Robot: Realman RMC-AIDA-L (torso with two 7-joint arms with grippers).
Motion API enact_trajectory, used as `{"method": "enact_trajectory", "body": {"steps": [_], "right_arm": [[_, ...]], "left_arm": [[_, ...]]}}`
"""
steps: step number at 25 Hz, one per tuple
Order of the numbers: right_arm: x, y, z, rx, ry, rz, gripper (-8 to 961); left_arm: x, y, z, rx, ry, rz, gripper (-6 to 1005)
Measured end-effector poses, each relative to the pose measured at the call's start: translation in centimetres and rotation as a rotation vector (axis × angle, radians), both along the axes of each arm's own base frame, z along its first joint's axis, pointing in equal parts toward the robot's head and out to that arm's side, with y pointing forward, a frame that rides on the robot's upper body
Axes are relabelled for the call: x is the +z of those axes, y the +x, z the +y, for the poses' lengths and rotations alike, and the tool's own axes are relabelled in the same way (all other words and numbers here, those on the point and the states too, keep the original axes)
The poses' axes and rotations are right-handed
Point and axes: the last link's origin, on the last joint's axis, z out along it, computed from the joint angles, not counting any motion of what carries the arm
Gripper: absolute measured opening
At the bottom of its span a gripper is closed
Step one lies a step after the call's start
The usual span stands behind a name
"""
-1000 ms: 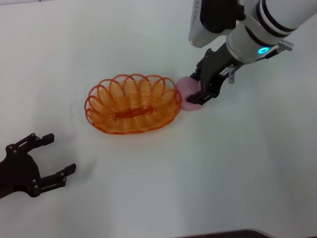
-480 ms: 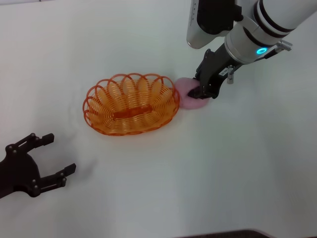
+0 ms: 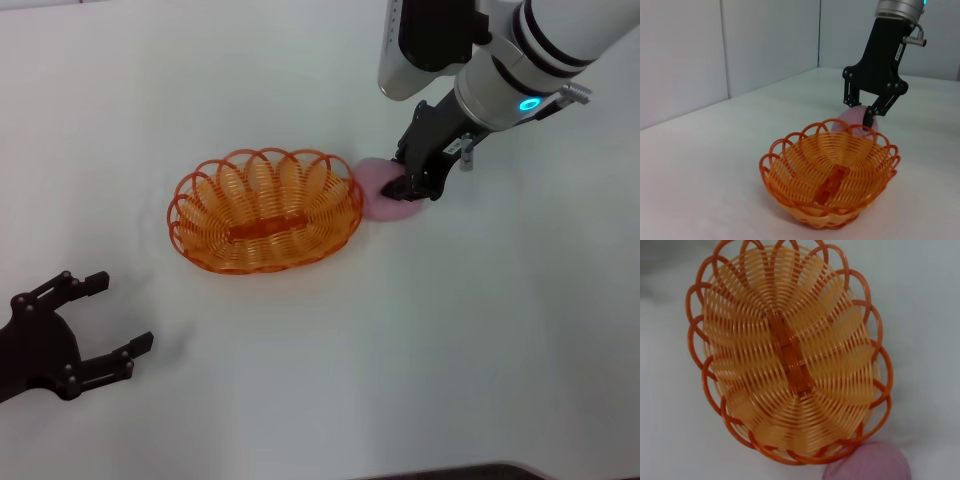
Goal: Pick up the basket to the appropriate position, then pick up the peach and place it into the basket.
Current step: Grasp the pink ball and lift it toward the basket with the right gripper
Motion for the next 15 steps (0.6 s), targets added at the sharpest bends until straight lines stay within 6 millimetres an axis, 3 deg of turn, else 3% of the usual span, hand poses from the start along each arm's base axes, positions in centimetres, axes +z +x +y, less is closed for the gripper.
{"method": "enact_trajectory", "body": {"steps": [6, 15], "right_arm": [[0.6, 0.5, 0.0, -0.017, 0.025, -0.017, 239], [3.8, 0.8, -0.1, -0.063, 0.099, 0.035, 238]], "left_arm": [[0.0, -0.1, -0.1, 0.002, -0.003, 0.001, 886], [0.0, -0.1, -0.1, 0.004, -0.003, 0.006, 886]]}}
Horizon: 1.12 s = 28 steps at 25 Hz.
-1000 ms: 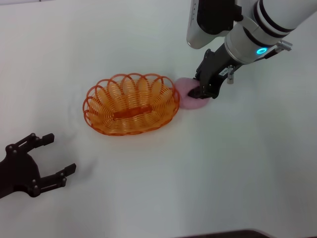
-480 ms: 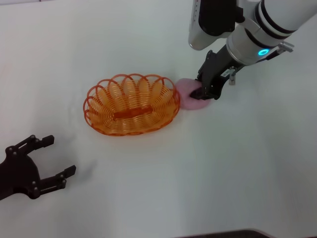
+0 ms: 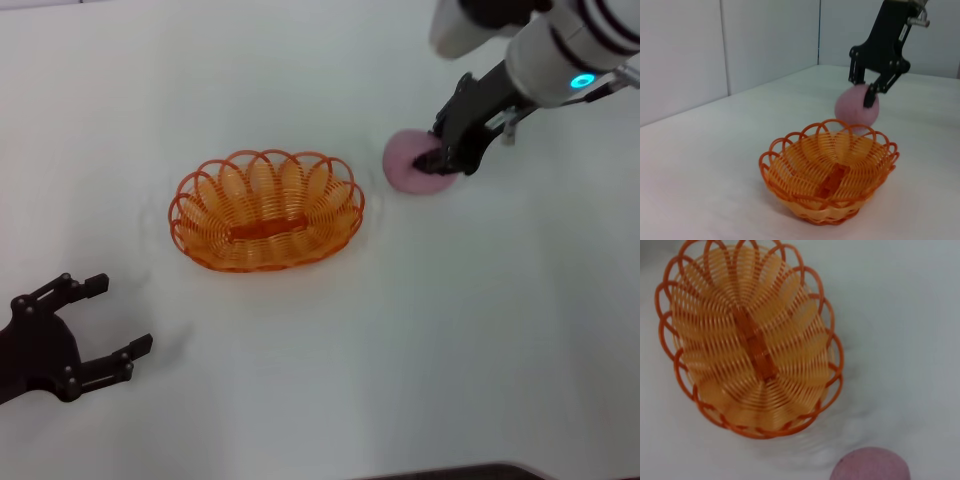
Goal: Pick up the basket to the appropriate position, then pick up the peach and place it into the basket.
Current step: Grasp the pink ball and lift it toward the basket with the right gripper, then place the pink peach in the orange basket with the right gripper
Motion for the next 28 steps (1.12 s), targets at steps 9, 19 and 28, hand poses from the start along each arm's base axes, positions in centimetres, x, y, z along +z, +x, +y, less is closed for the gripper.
{"method": "enact_trajectory", "body": {"steps": [9, 19, 28], "right_arm": [[2.0, -0.5, -0.5, -0.010, 0.025, 0.087, 238], [2.2, -3.2, -1.9, 0.052, -0.075, 0.246, 237], [-1.9, -5.2, -1.7, 0.135, -0.140, 0.286, 236]], "left_arm": [[0.2, 0.1, 0.0, -0.006, 0.005, -0.001, 886], [0.2, 0.2, 0.0, -0.010, 0.004, -0.005, 886], [0.3, 0.2, 0.1, -0.012, 0.004, -0.005, 886]]}}
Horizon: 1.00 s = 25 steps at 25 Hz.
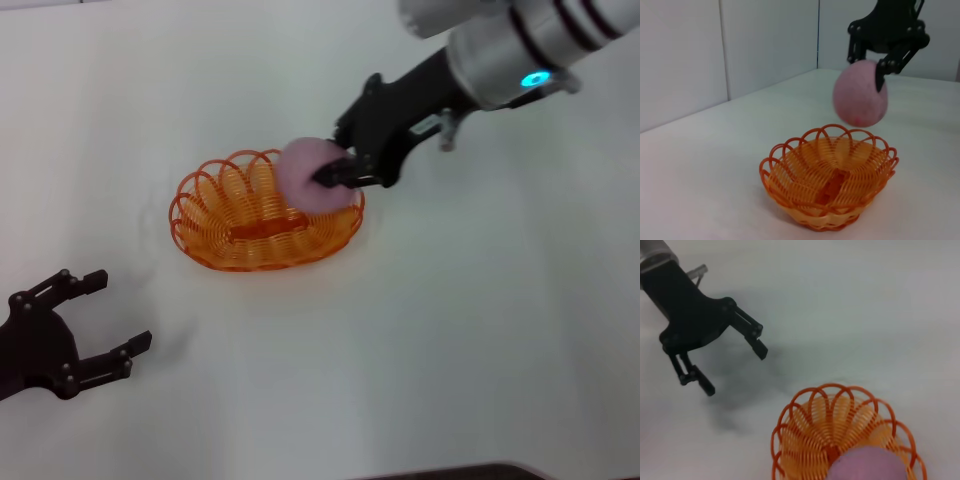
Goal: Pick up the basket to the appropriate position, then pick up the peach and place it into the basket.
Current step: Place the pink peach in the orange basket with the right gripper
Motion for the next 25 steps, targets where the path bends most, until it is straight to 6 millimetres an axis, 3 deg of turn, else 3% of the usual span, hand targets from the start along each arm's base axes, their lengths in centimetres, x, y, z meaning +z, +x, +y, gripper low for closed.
{"method": "enact_trajectory", "body": {"steps": [8, 23, 25], "right_arm": [[-3.7, 0.6, 0.9, 0.007, -0.005, -0.010, 238], [-4.7, 1.4, 0.4, 0.025, -0.042, -0.045, 244], [-4.7, 1.5, 0.3, 0.021, -0.040, -0.040, 281]], "left_arm": [[0.0, 0.0, 0.0, -0.002, -0.001, -0.001, 886], [0.1, -0.1, -0.1, 0.008, 0.008, -0.003, 886], [0.1, -0.1, -0.1, 0.008, 0.009, -0.004, 886]]}}
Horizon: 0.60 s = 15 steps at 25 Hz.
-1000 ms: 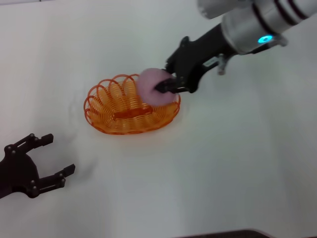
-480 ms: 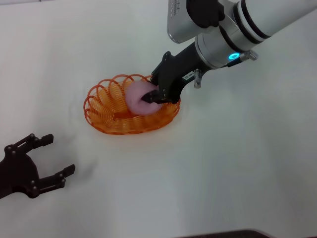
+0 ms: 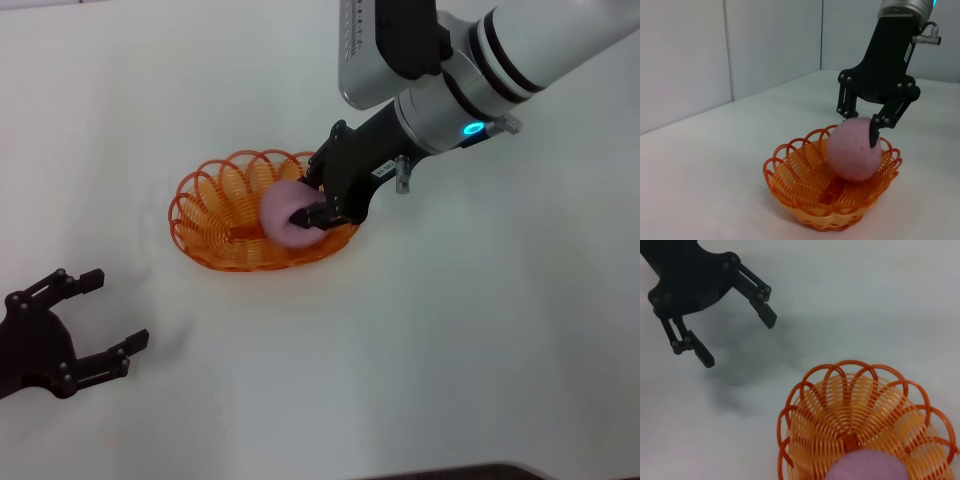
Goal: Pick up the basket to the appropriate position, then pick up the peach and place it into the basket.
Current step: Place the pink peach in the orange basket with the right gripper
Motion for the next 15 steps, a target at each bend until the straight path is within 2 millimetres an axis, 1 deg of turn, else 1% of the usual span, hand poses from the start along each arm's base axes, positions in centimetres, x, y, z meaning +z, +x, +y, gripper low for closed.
{"method": "enact_trajectory", "body": {"steps": [9, 14, 15], "right_arm": [[0.04, 0.07, 0.14, -0.009, 0.019, 0.021, 448], [0.07, 0.11, 0.13, -0.014, 0.020, 0.025, 698], [0.10, 0.10, 0.14, -0.015, 0.020, 0.029, 735]], "left_arm": [[-0.01, 0.00, -0.01, 0.001, 0.000, -0.001, 886], [-0.01, 0.01, -0.01, 0.000, 0.000, -0.001, 886], [-0.01, 0.01, -0.01, 0.000, 0.000, -0.001, 886]]}}
